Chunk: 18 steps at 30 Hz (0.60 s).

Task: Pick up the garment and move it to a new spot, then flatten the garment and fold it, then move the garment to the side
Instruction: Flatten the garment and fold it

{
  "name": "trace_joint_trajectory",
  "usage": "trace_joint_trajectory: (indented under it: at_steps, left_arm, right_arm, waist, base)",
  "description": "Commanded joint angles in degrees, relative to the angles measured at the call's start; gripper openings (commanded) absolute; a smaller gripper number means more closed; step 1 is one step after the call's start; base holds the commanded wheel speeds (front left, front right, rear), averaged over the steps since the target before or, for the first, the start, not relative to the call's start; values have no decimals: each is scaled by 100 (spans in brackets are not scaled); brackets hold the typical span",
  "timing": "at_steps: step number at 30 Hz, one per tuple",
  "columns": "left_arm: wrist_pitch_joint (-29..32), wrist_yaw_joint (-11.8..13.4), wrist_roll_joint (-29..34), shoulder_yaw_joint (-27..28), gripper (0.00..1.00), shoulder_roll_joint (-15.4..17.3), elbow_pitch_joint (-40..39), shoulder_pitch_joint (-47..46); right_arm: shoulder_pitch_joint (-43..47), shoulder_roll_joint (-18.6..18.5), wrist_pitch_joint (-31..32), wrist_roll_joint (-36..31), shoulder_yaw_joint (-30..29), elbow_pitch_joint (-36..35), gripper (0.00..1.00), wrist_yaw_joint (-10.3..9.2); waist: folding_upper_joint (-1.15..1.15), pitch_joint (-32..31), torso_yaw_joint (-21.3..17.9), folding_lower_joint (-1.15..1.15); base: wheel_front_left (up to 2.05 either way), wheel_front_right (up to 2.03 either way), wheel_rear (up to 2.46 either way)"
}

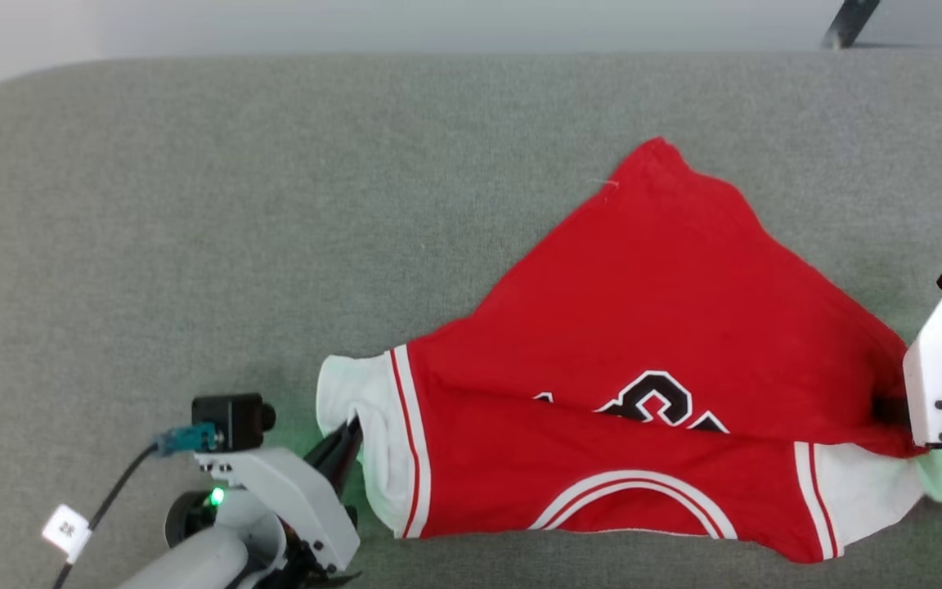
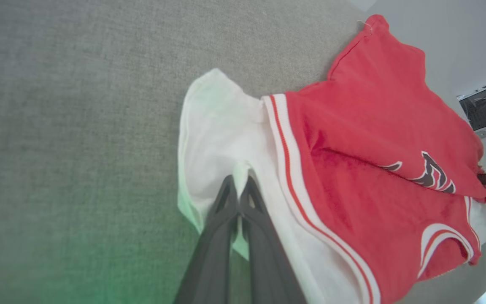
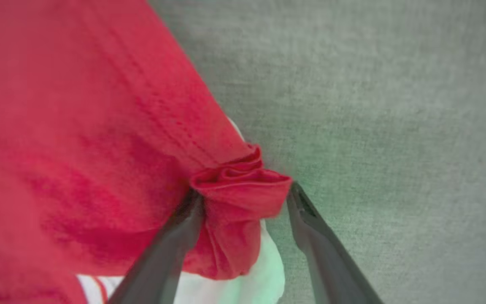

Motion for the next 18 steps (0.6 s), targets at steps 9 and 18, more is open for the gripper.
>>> trace_joint_trajectory:
  at_steps: [9,18]
  left_arm:
    - [-117,-80,-99,-39,0,-96,80,299]
    - [-58,-256,51,-150,0,-350,244,3]
  right_arm:
    - [-438,-314,160,665,-194,-2567,100,-12]
    - [-948,-236,-2477,358,313,-1973,100,-12]
  waist:
    - [0,-526,90,0]
    - [0,-244,437,0]
  base:
    - [0,0,0]
    - [0,0,0]
